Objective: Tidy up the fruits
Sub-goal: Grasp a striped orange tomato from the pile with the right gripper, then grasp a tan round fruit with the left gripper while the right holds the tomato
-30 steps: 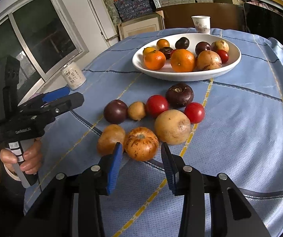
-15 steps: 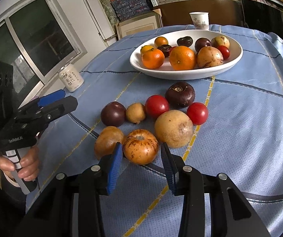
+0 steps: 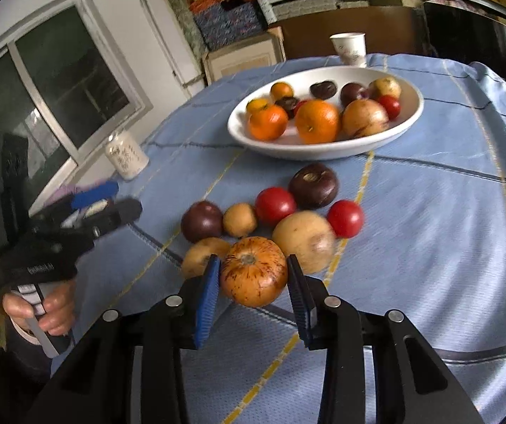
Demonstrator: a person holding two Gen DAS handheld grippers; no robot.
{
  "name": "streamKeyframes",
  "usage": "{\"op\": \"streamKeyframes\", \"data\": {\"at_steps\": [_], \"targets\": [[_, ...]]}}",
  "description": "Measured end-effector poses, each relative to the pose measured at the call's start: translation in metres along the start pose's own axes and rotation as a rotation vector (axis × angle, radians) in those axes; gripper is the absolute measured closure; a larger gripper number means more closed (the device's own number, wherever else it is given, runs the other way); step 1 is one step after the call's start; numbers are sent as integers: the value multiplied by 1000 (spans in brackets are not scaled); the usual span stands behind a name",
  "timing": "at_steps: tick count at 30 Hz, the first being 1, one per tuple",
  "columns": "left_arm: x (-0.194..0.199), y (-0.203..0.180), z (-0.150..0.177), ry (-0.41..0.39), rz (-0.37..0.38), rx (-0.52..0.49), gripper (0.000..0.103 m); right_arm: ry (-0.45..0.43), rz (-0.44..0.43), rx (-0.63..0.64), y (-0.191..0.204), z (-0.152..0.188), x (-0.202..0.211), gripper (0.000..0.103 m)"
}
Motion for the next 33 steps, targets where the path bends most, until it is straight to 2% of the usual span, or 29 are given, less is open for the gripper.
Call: {"op": "streamKeyframes", "data": {"at_steps": [3,11,12,14,15,17,19,22,29,33], "targets": [[-2,-6,5,33,38,-23,5,-43,20,-28,-8,-2,13,65],[-6,-45,26,148,215,-96,5,-94,55,-84,-24,-1,31,65],[-6,-50,28,151,216,-110,6,-98,54,-86,-24,0,32,65],[-8,-59,33,166,218,-139,19,-108,53,-87,-24,0,35,65],[-10,-62,35,185,224,-146,22,-111,53,-88,-24,0,36,65],[-18,-65,37,227,223,-128,28,-112,51,-92,-25,1,37,65],[-25,-66,36,254,222,-108,29,-113,48,-95,-24,2,38,65],[-35,-66,35,283,210,-82,41,-115,48,-93,-23,2,39,65],[-47,-67,32,312,189,-53,45,-121,41,-89,-22,2,42,65],[-52,-68,33,326,162,-54,50,-121,40,-89,-22,2,42,65]]}}
Point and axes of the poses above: each gripper's, at about its wrist camera, not at the fingertips, and x roughly against the way its jaws point, y to its left, z to its underside, the point moved 1 cm from there along -x, roughly the way its jaws point, and after that the axes turned 15 degrees about x, right-handed, at the moved point
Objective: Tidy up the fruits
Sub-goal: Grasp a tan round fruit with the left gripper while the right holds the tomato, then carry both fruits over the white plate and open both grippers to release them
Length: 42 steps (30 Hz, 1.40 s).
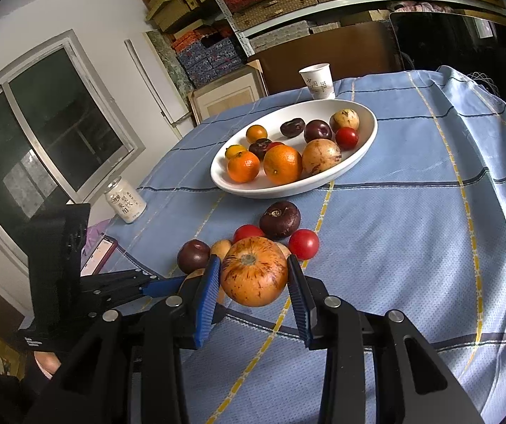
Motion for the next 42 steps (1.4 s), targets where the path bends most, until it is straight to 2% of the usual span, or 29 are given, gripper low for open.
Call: {"op": "streamKeyframes", "data": {"at_steps": [5,12,17,24,27,30,34,38,42], "targets": [[-3,1,-2,5,-15,9,58,3,2,1,1,0,-1,65],[-1,-1,-2,-10,-28,0,59,15,24,3,0,2,-4,65],[10,-5,1,-52,-28,-21,59,16,47,22,-1,2,-6,65],[39,-4,-7,-74,33,-21,59,13,22,47,4,-11,-1,65],[57,0,-25,-106,36,-25,59,1,35,87,3,-31,3,65],[71,2,-49,-169,-12,-36,59,-20,68,114,-3,-54,3,65],[77,5,-82,-216,-23,-15,59,-57,106,130,-15,-82,-2,65],[60,9,-122,-254,-27,33,59,-91,151,105,-34,-107,-22,65],[26,15,-157,-244,-46,86,59,-71,184,74,-55,-121,-54,65]]}}
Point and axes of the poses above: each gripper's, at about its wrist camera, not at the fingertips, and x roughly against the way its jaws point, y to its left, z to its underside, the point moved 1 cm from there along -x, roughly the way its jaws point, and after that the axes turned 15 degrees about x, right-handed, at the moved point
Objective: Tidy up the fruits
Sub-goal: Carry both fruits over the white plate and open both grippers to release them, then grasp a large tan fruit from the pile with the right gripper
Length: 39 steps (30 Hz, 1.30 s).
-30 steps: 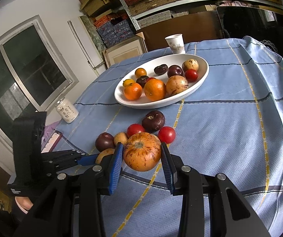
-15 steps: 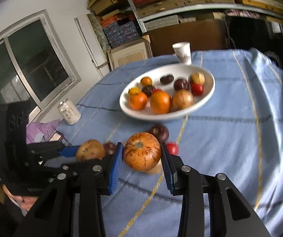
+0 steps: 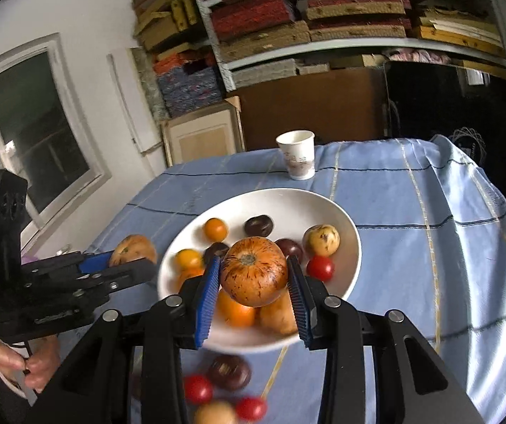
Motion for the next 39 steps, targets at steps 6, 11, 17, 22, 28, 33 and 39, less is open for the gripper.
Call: {"op": "streamKeyframes", "data": {"at_steps": [6,11,17,22,28,33,39], "targets": [[-62,7,-25,35,-63,58,59,65,22,-24,-15,3,-49,65],[-85,7,-30,34,-99,53,59,75,17,-38,-20,3,-68,65],[-88,5,-30,16,-140,50,37,63,3,-39,-22,-1,-70,57],[-46,-5,-33,-74,-147,29,29,14,2,-34,-17,-11,-42,57],[9,-15,-22,-173,-212,-12,17,-47,6,-8,-1,-14,3,50],[47,-20,0,-224,-245,-28,8,-90,-1,16,15,7,40,45],[67,-17,30,-243,-323,-57,7,-79,-23,47,34,37,60,36]]}}
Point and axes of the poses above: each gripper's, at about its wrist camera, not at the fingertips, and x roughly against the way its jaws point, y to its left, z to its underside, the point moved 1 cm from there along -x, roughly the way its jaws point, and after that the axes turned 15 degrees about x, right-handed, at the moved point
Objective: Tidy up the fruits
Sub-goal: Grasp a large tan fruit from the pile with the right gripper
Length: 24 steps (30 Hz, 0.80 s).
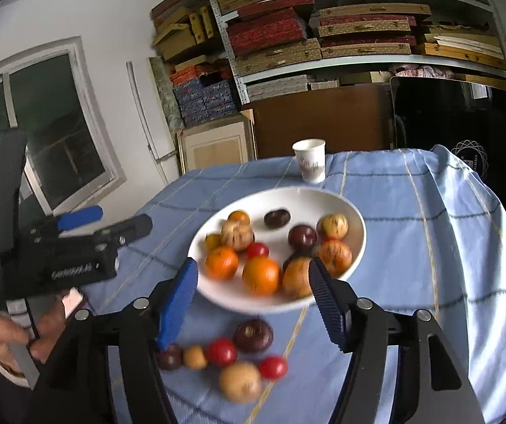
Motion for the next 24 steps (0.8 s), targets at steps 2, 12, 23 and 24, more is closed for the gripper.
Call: {"op": "streamKeyframes", "data": {"at_steps": [2,12,23,24], "targets": [[2,6,10,7,-15,14,6,25,-10,13,6,11,2,36],[-33,73,54,163,-15,175,6,208,-40,110,38,56,-15,36],[-35,94,67,193,-15,230,6,316,-33,193,60,74,-29,50],[-34,91,67,188,-16,216,6,322,-35,187,59,75,-30,50]]}}
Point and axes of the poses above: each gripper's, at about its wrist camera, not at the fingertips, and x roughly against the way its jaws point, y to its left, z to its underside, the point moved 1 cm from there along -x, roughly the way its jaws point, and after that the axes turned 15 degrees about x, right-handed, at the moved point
